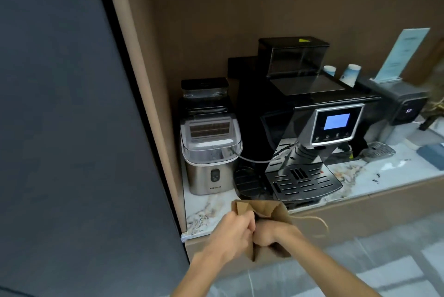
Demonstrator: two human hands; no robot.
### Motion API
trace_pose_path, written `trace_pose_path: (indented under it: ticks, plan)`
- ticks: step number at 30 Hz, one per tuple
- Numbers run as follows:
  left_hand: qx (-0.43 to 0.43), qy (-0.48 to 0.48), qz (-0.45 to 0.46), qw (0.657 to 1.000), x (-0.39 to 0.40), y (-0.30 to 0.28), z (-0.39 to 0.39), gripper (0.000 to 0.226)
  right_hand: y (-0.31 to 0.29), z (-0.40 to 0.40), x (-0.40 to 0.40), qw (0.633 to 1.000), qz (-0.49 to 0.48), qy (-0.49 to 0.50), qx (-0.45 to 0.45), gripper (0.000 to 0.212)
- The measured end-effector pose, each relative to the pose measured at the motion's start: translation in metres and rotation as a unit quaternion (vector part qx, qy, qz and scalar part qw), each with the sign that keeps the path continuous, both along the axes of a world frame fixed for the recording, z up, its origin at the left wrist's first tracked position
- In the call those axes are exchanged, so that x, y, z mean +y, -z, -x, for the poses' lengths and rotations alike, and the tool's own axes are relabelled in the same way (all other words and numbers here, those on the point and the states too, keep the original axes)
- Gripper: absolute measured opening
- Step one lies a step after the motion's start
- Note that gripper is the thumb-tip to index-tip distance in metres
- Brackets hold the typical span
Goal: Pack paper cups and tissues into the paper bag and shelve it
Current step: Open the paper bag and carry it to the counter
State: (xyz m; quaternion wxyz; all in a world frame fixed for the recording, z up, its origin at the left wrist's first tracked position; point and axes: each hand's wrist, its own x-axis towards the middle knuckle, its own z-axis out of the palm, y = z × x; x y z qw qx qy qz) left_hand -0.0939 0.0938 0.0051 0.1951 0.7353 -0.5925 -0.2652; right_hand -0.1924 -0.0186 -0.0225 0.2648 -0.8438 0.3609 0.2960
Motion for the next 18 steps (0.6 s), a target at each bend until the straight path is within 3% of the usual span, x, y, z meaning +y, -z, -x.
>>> trace_pose_path:
  ticks: [5, 7, 8, 11, 14, 16, 18]
  plan:
    - [0.021, 0.045, 0.017, 0.999, 0.01, -0.009, 0.015, 0.02, 0.015, 0.019, 0.012, 0.995, 0.087, -0.036, 0.013, 0.043]
    - [0.02, 0.065, 0.036, 0.997, 0.013, -0.015, 0.021, 0.024, 0.014, 0.033, 0.018, 0.988, 0.142, -0.063, 0.013, 0.028]
    - [0.013, 0.072, 0.044, 0.996, 0.015, -0.018, 0.024, 0.024, 0.012, 0.033, 0.023, 0.99, 0.137, -0.023, -0.009, 0.017]
    - [0.001, 0.066, 0.057, 0.996, 0.016, -0.02, 0.03, 0.024, 0.011, 0.036, 0.025, 0.994, 0.109, 0.003, -0.01, 0.035]
    - [-0.021, 0.031, 0.057, 0.998, 0.017, -0.019, 0.038, 0.03, 0.02, 0.039, 0.023, 0.991, 0.112, -0.068, -0.01, 0.027]
    - [-0.034, 0.007, 0.066, 0.997, 0.015, -0.019, 0.049, 0.036, 0.026, 0.052, 0.022, 0.988, 0.125, -0.087, 0.02, 0.006]
    - [0.0, -0.023, 0.059, 0.998, 0.011, -0.02, 0.063, 0.042, 0.02, 0.066, 0.02, 0.986, 0.125, -0.104, 0.031, 0.036]
